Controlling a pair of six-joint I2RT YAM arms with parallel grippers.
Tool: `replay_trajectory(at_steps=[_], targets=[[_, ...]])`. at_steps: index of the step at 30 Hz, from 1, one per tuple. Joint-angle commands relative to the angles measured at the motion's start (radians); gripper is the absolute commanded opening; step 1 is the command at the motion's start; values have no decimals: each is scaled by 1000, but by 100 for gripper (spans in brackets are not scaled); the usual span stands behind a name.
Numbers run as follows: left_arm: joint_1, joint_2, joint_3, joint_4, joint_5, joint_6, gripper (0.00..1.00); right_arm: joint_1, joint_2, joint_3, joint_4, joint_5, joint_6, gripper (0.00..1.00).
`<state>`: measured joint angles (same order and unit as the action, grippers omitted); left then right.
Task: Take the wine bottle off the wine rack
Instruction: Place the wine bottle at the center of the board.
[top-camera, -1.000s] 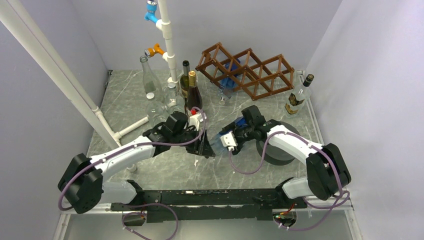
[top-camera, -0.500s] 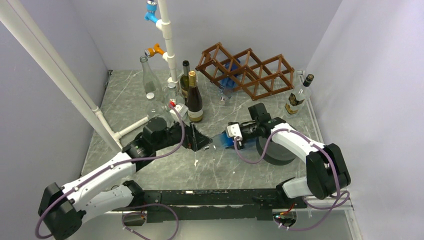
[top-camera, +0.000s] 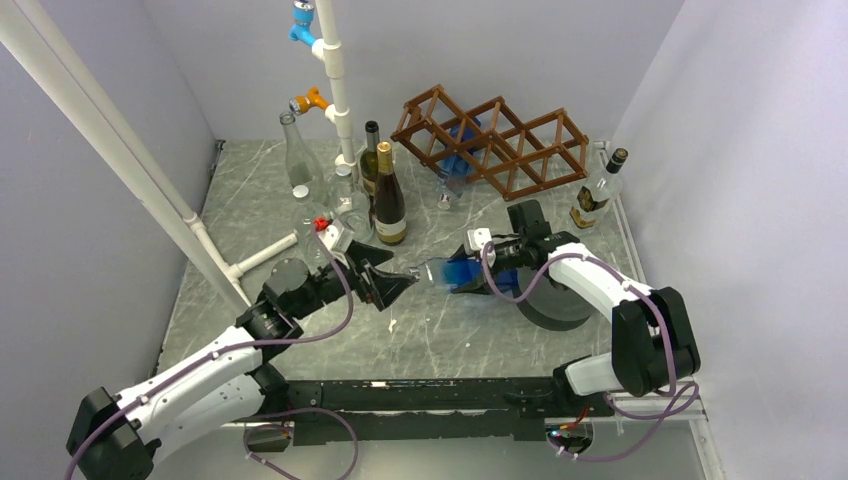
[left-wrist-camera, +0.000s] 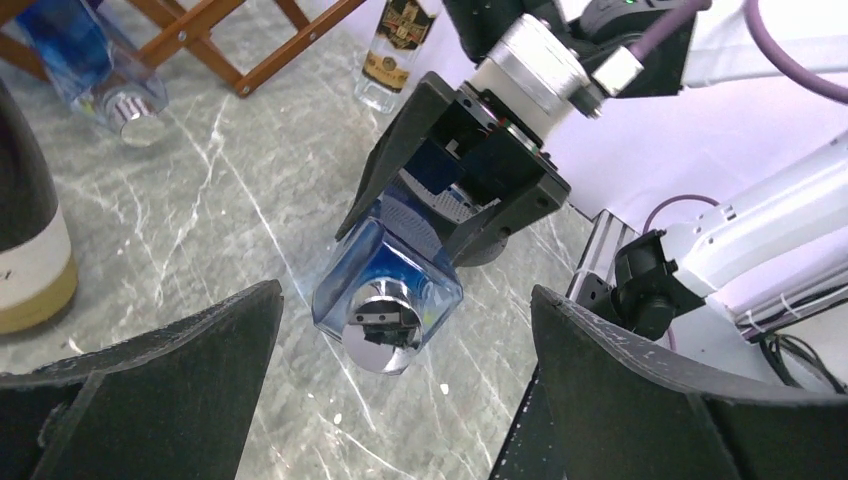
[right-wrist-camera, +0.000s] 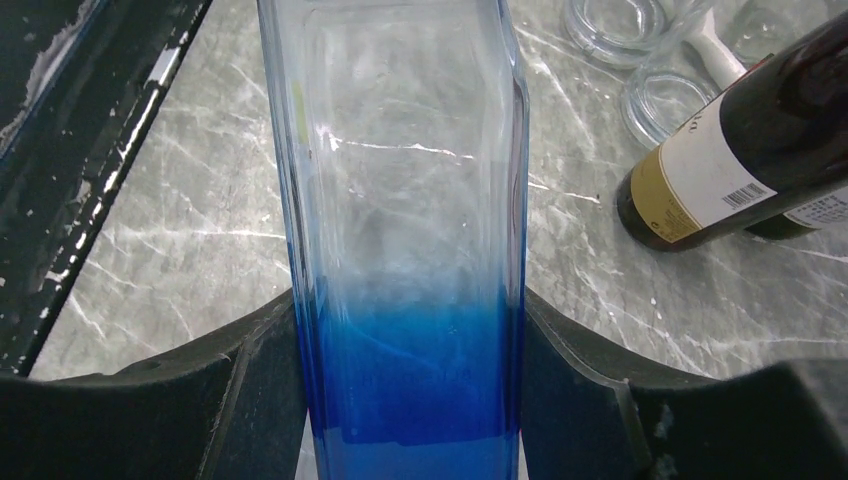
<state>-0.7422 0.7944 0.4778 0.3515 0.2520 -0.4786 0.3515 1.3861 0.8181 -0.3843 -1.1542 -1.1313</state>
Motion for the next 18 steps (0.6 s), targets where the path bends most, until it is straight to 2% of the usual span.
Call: replay_trajectory(at_steps=[1,8,12,18], targets=[[4,-32,-46,197,72,106,100,-19,-17,52,111,-174,90,2],[4,7,-56,224,131,194,99,-35,-23,52,168,-209,189,2],[-3,53,-65,300,147,227,100,-37,-31,56,195,-223,233,2],[-57,163,-43,385,113,328,99,-40,-41,62,202,-249,266,1]])
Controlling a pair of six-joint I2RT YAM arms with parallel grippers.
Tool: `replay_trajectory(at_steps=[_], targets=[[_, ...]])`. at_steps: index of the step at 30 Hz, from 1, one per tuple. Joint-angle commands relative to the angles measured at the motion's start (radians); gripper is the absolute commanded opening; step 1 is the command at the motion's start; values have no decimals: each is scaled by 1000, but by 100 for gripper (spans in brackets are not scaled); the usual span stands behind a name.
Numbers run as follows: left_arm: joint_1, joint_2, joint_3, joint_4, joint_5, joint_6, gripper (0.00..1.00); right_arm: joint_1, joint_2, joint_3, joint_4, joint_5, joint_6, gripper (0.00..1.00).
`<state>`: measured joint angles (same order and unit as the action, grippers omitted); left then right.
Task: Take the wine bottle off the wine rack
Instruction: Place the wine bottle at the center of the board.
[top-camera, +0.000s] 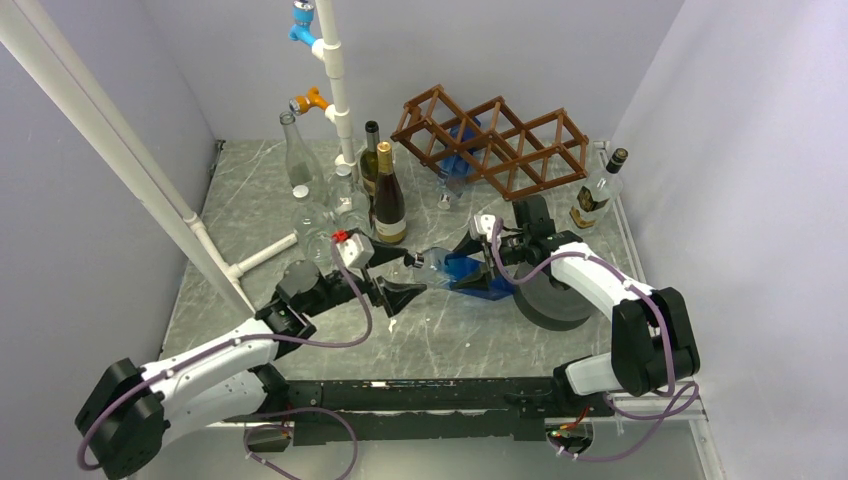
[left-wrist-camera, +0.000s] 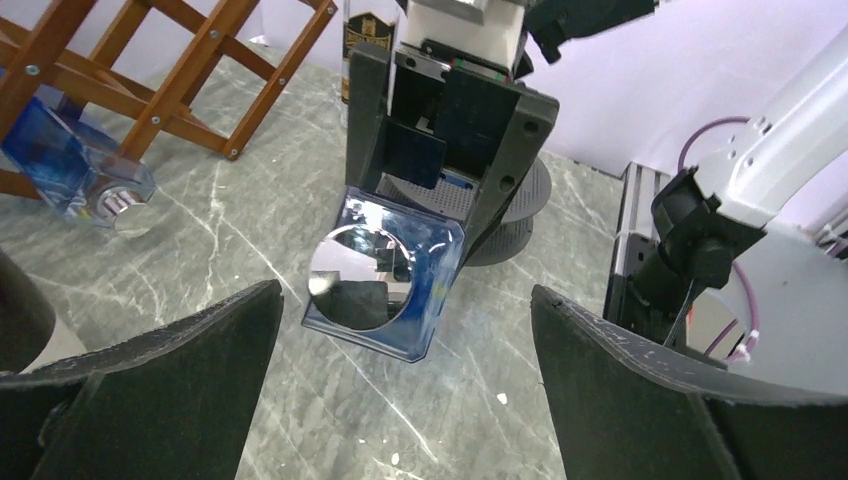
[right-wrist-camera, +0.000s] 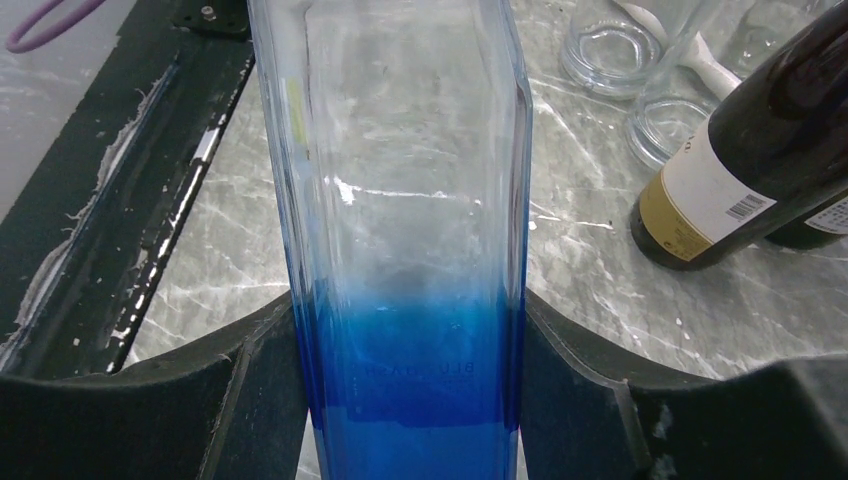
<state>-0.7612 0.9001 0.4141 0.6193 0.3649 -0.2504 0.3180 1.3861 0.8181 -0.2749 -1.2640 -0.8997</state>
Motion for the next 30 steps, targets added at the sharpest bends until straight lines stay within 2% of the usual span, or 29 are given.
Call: replay_trajectory(at_steps=[1,4,8,12,17,20,30], targets=[[-51,77,27,129,-14,121,100,-8,-43,65,92,-145,38,1],[-71,125,28,180,-44,166,99,-13,-48,66,90,-170,45,1],[-74,186,1,336,-42,164,99,-20,-49,79,59,-219,33,1],[-75,276,-4,503,10,126,100,-22,-30,116,-71,-283,-73,1],[-79,383,15,641,70,90,99,-31,26,204,-378,-334,-339,1],[-83,425,30,672,83,71,98,-38,81,263,-605,-348,-527,1],[-105,501,62,758,82,45,97,-38,267,384,-1131,-370,-1067,1]])
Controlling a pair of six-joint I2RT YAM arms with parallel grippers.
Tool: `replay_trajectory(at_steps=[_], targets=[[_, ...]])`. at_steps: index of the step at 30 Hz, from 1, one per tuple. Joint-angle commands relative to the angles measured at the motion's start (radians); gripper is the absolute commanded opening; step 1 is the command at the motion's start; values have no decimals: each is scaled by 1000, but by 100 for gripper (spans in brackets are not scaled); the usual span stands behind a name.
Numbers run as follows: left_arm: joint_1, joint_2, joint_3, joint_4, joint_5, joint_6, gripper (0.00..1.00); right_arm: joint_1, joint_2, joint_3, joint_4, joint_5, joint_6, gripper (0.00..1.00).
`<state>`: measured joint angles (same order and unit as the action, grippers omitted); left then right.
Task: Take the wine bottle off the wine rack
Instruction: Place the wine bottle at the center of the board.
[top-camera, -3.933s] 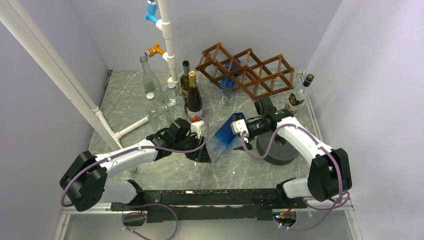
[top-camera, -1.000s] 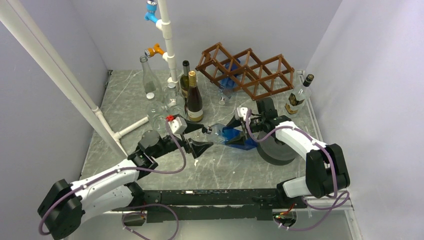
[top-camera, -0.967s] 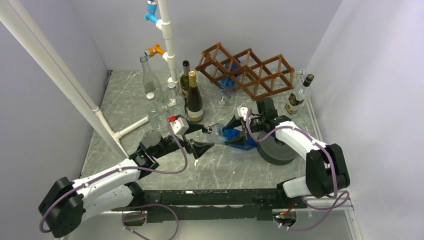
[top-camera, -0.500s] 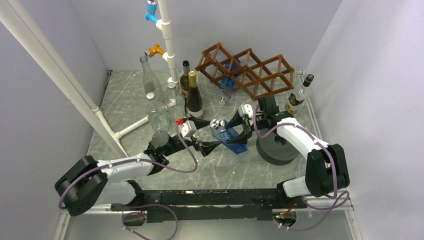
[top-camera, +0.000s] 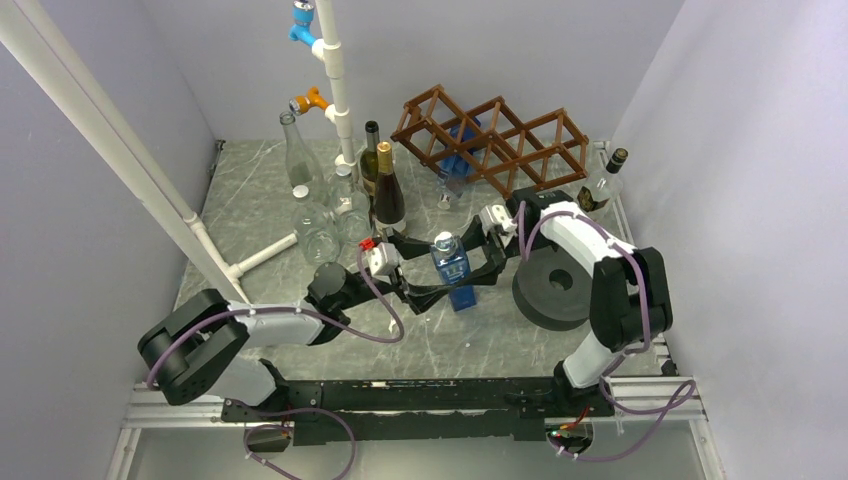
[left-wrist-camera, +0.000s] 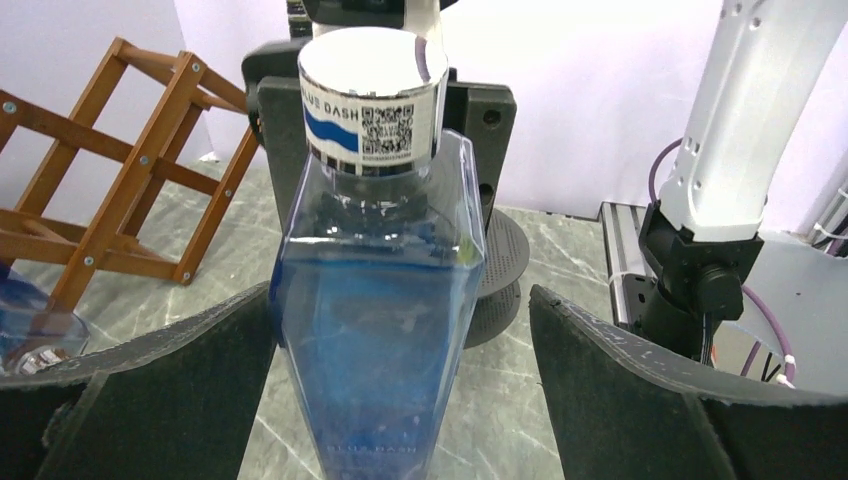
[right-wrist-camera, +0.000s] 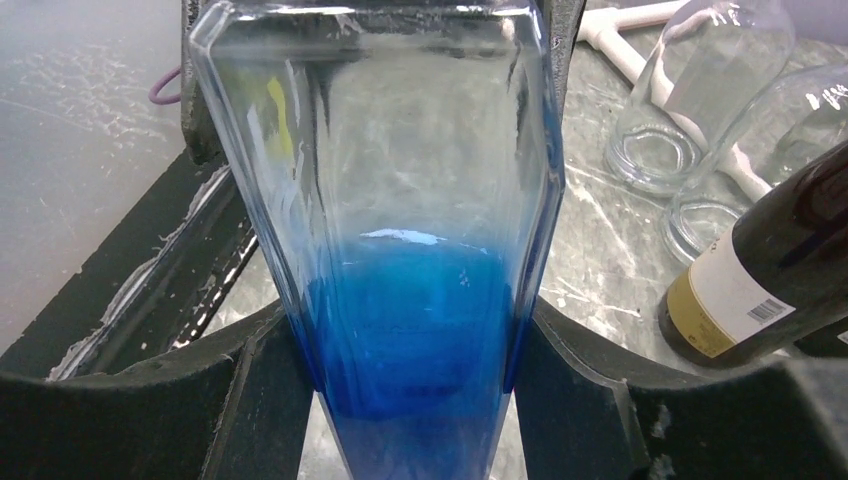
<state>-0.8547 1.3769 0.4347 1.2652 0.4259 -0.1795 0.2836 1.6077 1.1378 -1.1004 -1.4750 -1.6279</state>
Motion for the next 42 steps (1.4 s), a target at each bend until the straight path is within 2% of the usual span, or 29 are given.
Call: replay_trajectory(at_steps=[1,3,10,13,15,16,18,20,23,26,28,35,42], targets=[[-12,33,45,121,21,-34,97,-3,60,71,-350,-159,-392,1],[-15,51,52,142,15,-43,97,-3,82,81,-397,-159,-430,1],[-20,109,103,150,11,-78,91,-3,78,76,-399,-160,-437,1],[-22,121,119,154,19,-96,81,-3,83,76,-399,-159,-436,1],[-23,122,133,139,37,-103,65,-3,87,76,-399,-160,-435,2],[-21,122,145,114,58,-110,29,-3,91,76,-399,-160,-431,4],[-22,115,146,97,67,-112,2,-3,95,77,-399,-160,-423,11],[-21,96,139,86,55,-109,0,-4,94,80,-399,-159,-409,26],[-21,39,133,27,31,-86,0,-11,85,86,-399,-148,-370,63],[-21,-29,140,-74,13,-52,0,-20,70,85,-399,-139,-351,81],[-21,-83,141,-139,1,-33,0,-25,62,93,-399,-124,-334,99],[-20,-222,154,-333,-19,24,0,-58,51,140,-400,-76,-247,100],[4,-358,180,-597,-136,65,0,-84,73,267,-398,-17,-9,100]])
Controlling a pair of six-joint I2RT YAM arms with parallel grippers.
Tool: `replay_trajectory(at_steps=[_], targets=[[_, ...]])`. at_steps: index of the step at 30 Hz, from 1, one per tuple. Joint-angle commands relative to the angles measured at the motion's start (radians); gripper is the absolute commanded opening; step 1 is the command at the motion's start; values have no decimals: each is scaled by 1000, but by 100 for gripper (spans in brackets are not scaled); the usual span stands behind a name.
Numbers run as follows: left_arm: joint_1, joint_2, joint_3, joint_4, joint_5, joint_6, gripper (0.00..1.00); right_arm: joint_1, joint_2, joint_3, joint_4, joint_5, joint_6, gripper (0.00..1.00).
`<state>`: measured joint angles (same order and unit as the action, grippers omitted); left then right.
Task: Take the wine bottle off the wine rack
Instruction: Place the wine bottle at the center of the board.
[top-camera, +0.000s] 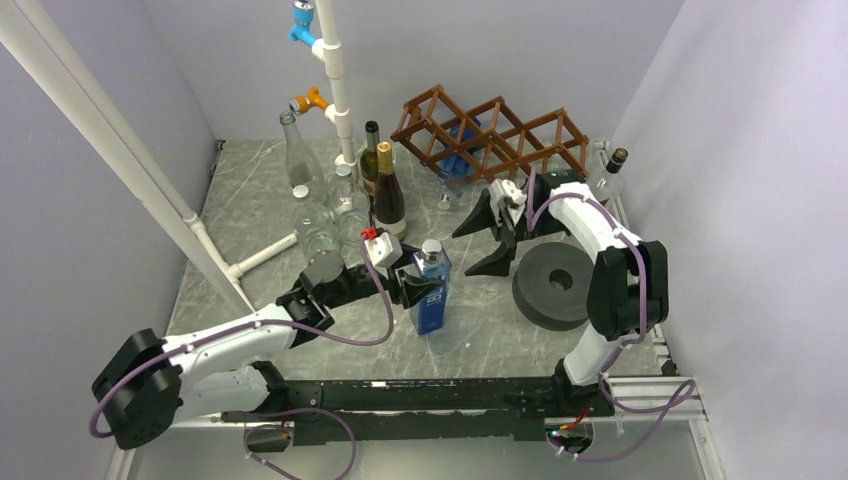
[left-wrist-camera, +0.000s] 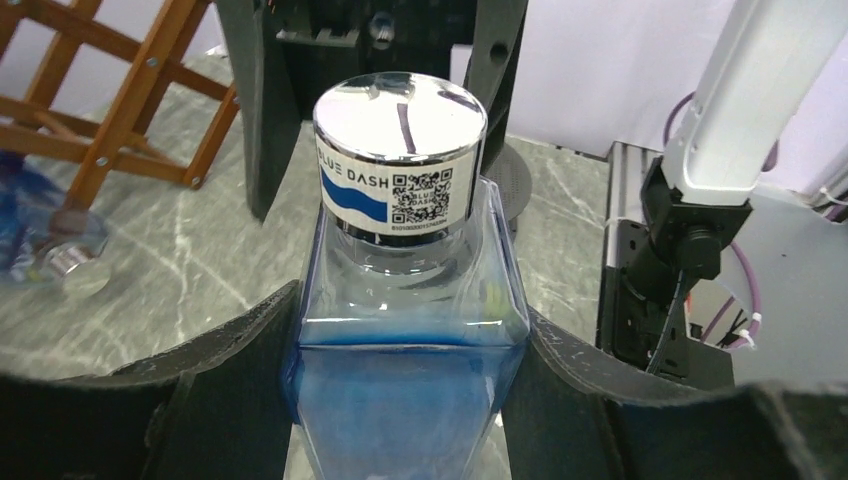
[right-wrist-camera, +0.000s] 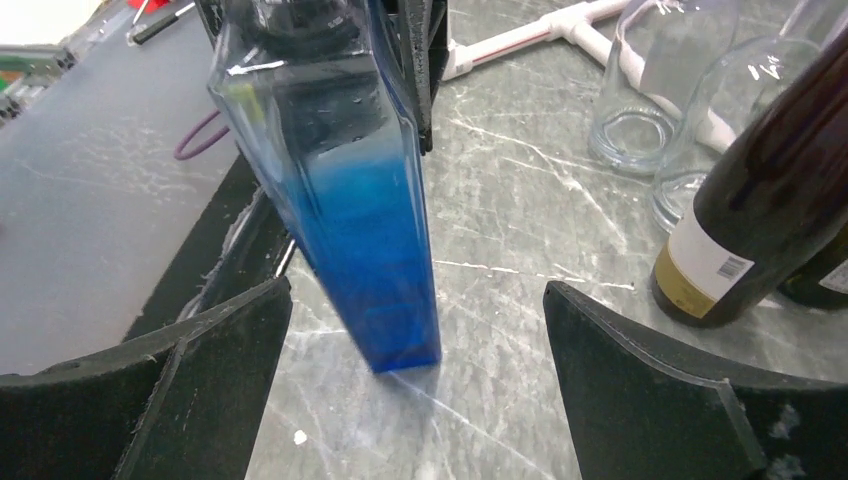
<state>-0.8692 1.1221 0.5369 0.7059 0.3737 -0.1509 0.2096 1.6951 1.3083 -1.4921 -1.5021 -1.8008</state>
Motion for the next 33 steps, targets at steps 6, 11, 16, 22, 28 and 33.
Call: replay_trajectory(at_steps=[6,11,16,22,28,33], targets=[[59,-201,87,-192,-198,46,0,-11,-9,231,64,17,581,100],[104,-263,81,-242,-273,61,0,8,-121,174,551,110,1170,100],[138,-304,114,-312,-332,104,0,60,-301,10,1101,420,1632,100],[182,-326,122,-337,-428,133,0,60,-369,-45,1168,598,1652,100],[227,-345,120,-324,-508,139,0,24,-446,-189,1286,547,1692,100],[263,-340,128,-311,-577,139,0,-7,-452,-236,1331,520,1715,100]])
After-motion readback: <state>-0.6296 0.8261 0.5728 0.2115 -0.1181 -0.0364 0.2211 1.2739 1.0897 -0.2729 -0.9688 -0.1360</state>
